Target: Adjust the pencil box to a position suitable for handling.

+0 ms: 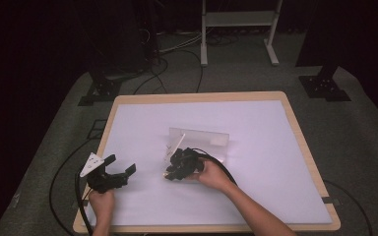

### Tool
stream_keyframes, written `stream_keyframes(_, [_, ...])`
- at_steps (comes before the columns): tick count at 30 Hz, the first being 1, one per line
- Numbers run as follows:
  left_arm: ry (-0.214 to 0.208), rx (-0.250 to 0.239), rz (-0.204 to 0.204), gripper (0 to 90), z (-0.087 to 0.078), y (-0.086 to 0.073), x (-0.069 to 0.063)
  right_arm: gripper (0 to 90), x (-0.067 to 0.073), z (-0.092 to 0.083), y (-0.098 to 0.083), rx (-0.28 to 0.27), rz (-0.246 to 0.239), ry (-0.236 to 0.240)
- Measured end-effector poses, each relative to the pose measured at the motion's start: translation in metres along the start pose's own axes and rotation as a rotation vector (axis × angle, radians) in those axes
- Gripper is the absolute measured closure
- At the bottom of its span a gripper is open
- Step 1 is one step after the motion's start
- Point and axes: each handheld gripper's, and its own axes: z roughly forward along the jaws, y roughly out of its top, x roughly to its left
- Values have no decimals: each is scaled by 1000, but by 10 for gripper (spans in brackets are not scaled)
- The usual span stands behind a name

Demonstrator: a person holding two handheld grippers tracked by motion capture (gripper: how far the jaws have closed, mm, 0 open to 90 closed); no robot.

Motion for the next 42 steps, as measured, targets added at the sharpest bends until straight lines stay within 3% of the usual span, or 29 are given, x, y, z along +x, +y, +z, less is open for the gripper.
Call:
stream_keyframes(29, [-1, 2, 5, 0, 0, 0, 0, 677, -15, -13, 7, -6, 13, -34])
stream_keyframes(42, [-2, 2, 2, 0, 0, 0, 0, 677, -30, -14, 4, -12, 56, -65])
